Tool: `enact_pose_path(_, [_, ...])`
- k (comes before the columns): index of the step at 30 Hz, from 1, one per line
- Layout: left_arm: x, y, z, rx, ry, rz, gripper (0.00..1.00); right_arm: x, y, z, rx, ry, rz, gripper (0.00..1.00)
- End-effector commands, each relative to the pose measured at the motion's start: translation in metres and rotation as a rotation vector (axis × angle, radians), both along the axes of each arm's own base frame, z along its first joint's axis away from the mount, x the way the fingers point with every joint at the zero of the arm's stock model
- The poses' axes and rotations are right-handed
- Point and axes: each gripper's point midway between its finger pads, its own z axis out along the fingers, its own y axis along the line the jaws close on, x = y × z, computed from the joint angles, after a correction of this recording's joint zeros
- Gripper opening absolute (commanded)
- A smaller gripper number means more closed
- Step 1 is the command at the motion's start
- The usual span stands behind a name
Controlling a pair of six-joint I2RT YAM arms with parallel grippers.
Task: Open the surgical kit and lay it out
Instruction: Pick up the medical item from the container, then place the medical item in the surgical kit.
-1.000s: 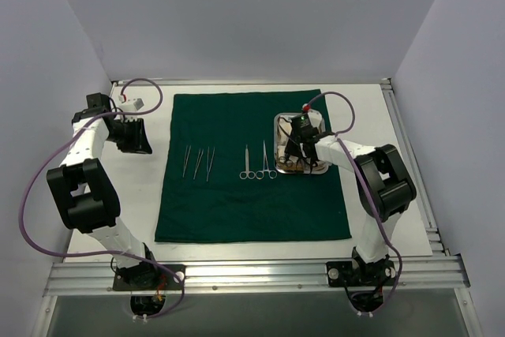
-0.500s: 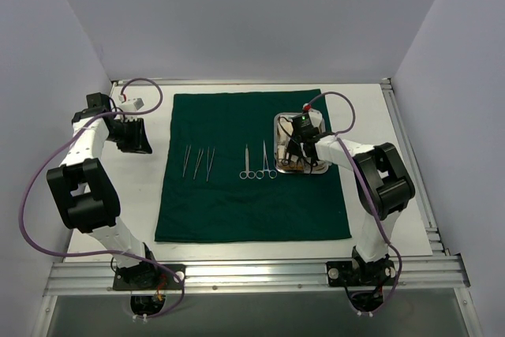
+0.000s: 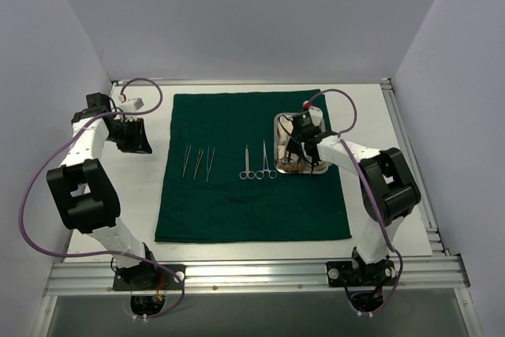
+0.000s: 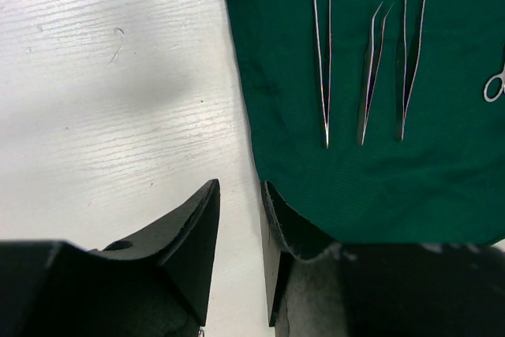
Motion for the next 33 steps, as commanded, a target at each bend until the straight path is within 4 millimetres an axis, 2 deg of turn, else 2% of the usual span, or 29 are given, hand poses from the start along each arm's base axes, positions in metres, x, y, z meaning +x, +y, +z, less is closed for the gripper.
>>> enact_pose_path(1, [0.002, 0.001, 0.020, 0.007, -0.059, -0.014, 0.36, -0.002, -0.005, 0.021, -0.029, -0.041, -0.008, 0.00])
enact_pose_path(7, [0.003, 0.001, 0.021, 0.007, -0.059, -0.014, 0.36, 0.001, -0.002, 0.036, -0.052, -0.073, -0.006, 0.00])
enact_pose_path(11, [0.003, 0.001, 0.022, 0.005, -0.063, -0.013, 0.36, 0.000, 0.021, 0.053, -0.068, -0.111, 0.022, 0.00])
enact_pose_path(12, [0.003, 0.001, 0.023, 0.005, -0.064, -0.013, 0.36, -0.001, 0.040, 0.063, -0.060, -0.137, 0.049, 0.00])
enact_pose_path(14, [0.002, 0.001, 0.022, 0.005, -0.063, -0.013, 0.36, -0.004, 0.061, 0.068, -0.048, -0.154, 0.074, 0.00])
enact_pose_path(15, [0.002, 0.001, 0.023, 0.006, -0.065, -0.015, 0.36, -0.007, 0.084, 0.076, -0.029, -0.174, 0.106, 0.00])
enact_pose_path(16, [0.002, 0.001, 0.023, 0.005, -0.066, -0.014, 0.36, -0.009, 0.095, 0.078, -0.022, -0.181, 0.122, 0.00])
enact_pose_path(17, [0.002, 0.001, 0.022, 0.005, -0.065, -0.015, 0.36, -0.009, 0.107, 0.072, -0.015, -0.178, 0.134, 0.00])
enact_pose_path(18, [0.002, 0.000, 0.023, 0.003, -0.066, -0.015, 0.36, -0.007, 0.122, 0.078, 0.008, -0.194, 0.147, 0.00])
enact_pose_path(19, [0.002, 0.000, 0.024, 0.002, -0.069, -0.017, 0.36, -0.012, 0.139, 0.077, 0.018, -0.197, 0.175, 0.00])
enact_pose_path(20, [0.001, 0.000, 0.024, 0.004, -0.069, -0.018, 0.36, -0.013, 0.148, 0.062, 0.009, -0.175, 0.189, 0.00])
enact_pose_path(21, [0.001, 0.000, 0.024, 0.003, -0.071, -0.018, 0.36, -0.014, 0.157, 0.057, 0.009, -0.168, 0.203, 0.00])
enact_pose_path(22, [0.001, 0.000, 0.024, 0.003, -0.072, -0.020, 0.36, -0.014, 0.173, 0.063, 0.029, -0.179, 0.223, 0.00])
enact_pose_path(23, [0.000, 0.000, 0.024, 0.005, -0.071, -0.019, 0.36, -0.016, 0.181, 0.047, 0.021, -0.148, 0.243, 0.00])
enact_pose_path(25, [0.000, 0.001, 0.024, 0.008, -0.073, -0.021, 0.36, -0.015, 0.197, 0.047, 0.042, -0.151, 0.259, 0.00])
enact_pose_path(26, [0.000, 0.001, 0.024, 0.009, -0.073, -0.022, 0.36, -0.020, 0.205, 0.037, 0.037, -0.137, 0.278, 0.00])
enact_pose_path(29, [0.000, 0.002, 0.022, 0.005, -0.068, -0.018, 0.36, -0.023, 0.217, 0.026, 0.034, -0.123, 0.292, 0.00])
enact_pose_path(33, [0.000, 0.002, 0.021, -0.001, -0.066, -0.020, 0.36, -0.026, 0.217, 0.006, 0.016, -0.090, 0.288, 0.00])
